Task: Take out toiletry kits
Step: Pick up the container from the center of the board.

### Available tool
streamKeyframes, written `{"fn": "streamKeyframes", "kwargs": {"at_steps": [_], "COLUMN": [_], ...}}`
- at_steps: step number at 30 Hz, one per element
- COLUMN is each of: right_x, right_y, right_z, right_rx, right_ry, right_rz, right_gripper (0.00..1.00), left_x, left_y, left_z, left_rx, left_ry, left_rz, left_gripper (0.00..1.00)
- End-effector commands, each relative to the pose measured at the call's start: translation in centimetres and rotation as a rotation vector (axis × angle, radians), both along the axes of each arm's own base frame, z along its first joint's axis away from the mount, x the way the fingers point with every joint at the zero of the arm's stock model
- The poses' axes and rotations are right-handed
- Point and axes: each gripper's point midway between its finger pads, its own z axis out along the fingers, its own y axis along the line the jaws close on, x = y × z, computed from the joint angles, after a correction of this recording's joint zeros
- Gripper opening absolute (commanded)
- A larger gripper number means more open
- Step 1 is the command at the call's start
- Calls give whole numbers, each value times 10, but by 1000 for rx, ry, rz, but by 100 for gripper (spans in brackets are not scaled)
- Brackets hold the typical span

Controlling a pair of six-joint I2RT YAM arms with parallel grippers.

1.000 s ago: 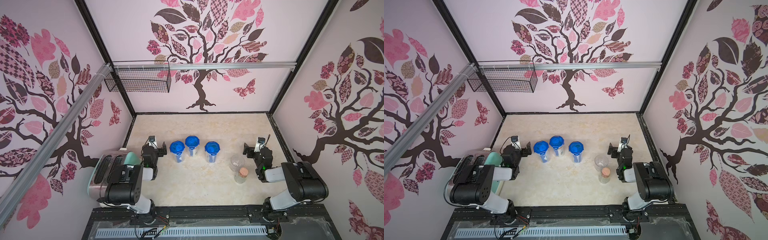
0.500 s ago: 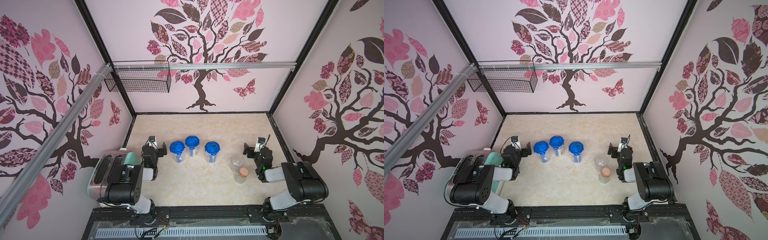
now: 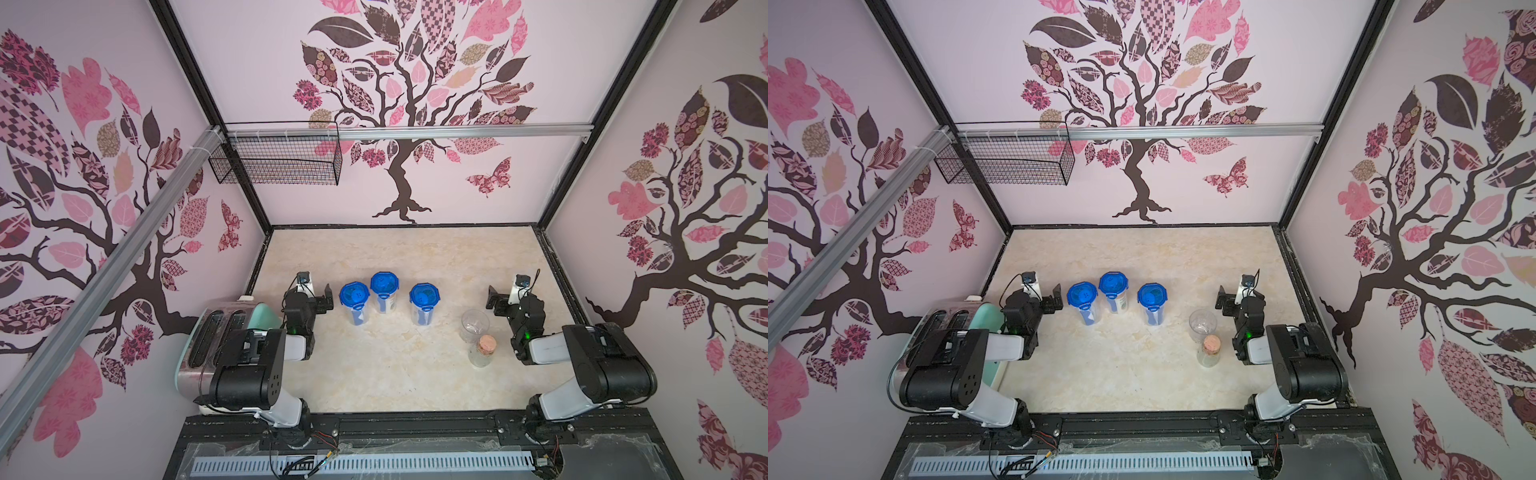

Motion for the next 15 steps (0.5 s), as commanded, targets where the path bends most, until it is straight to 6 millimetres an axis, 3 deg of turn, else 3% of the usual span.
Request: {"fn": "streamKeyframes", "kwargs": {"at_steps": [1, 11, 15], "right_x": [6, 7, 6], "right_y": [0, 0, 1], "right_z": [12, 11, 13], "right_rx": [-11, -1, -3], "right_ry": [-38, -37, -43], "right_rz": [-4, 1, 10], "right_gripper": [99, 99, 99], "left_x": [3, 2, -4], "left_y": [-2, -2, -2], "left_z": [-2, -1, 17], "left_rx": [-30, -21, 73], "left_ry": [13, 5, -4], "left_rz": [-31, -28, 80], "left_gripper": [98, 98, 98]}}
